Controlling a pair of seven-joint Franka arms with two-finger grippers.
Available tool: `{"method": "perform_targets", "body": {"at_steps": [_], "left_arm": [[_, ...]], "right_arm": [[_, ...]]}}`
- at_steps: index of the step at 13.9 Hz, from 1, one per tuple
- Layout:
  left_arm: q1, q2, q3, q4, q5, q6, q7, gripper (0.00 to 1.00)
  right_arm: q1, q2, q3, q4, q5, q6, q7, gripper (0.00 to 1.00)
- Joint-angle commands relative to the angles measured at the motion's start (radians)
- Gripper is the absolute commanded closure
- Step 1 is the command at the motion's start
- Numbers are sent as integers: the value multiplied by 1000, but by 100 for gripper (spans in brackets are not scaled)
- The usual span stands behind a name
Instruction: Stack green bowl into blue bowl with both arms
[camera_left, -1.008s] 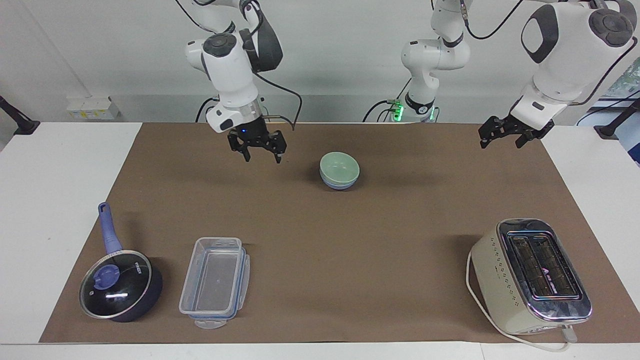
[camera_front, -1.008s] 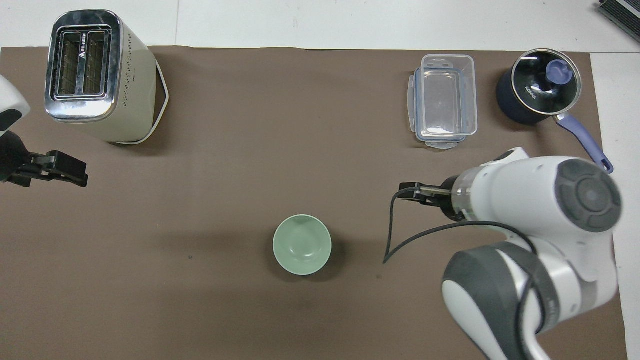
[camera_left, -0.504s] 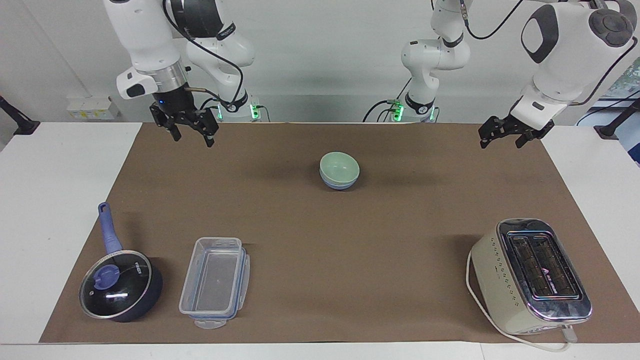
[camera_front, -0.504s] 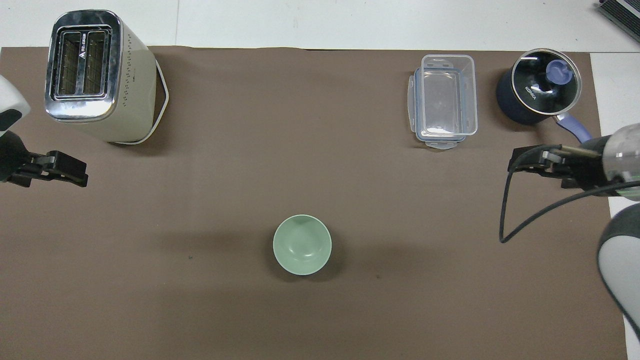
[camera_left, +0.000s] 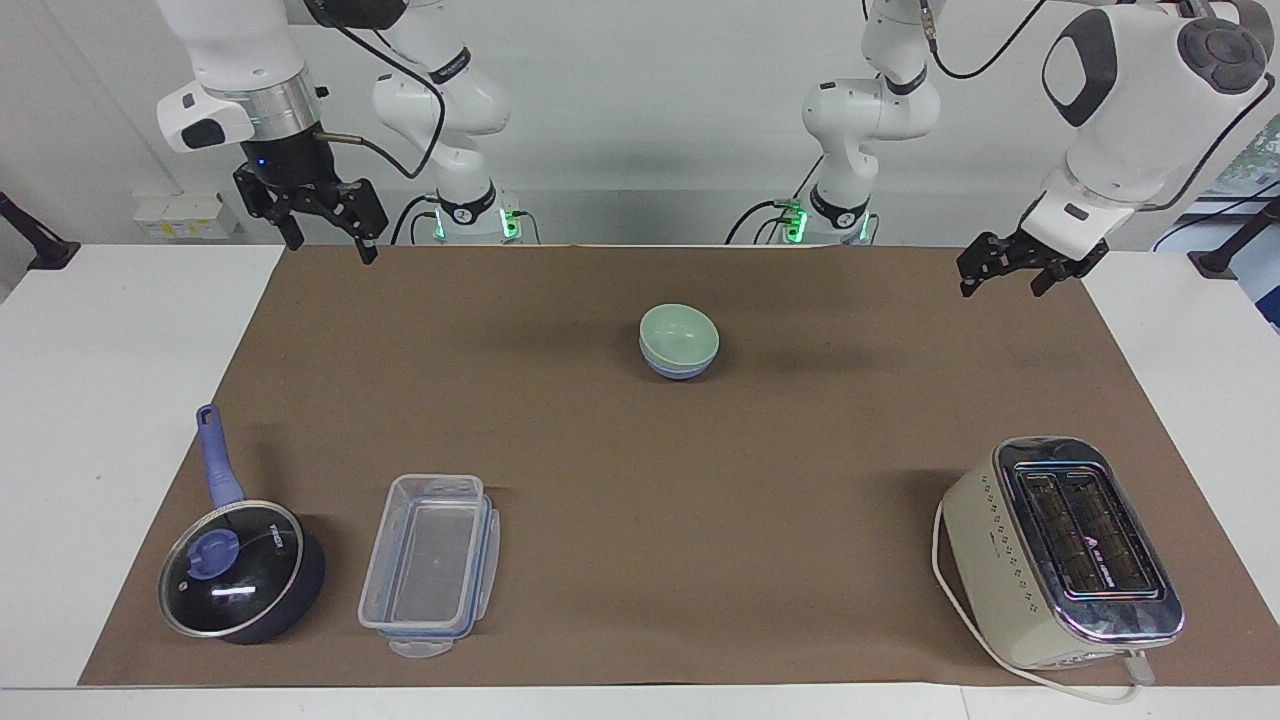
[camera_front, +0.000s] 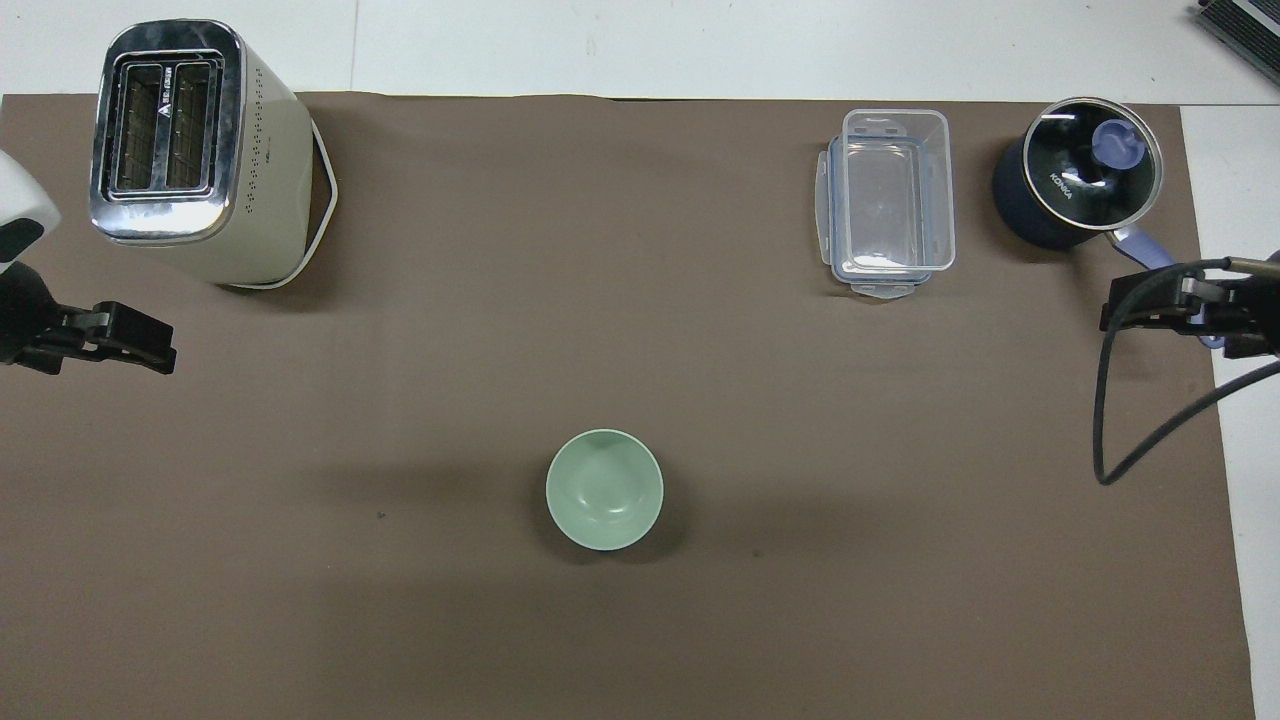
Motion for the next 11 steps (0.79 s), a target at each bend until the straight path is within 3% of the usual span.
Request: {"method": "perform_targets", "body": {"at_steps": [1,11], "left_arm": [[7,-4,-2,14,8,-20,6,0],[7,-4,-2,14,8,-20,6,0]], "right_arm": [[-17,55,16,85,-11,-46,-33,0],[-12,38,15,38,0,-26,-40,0]]}}
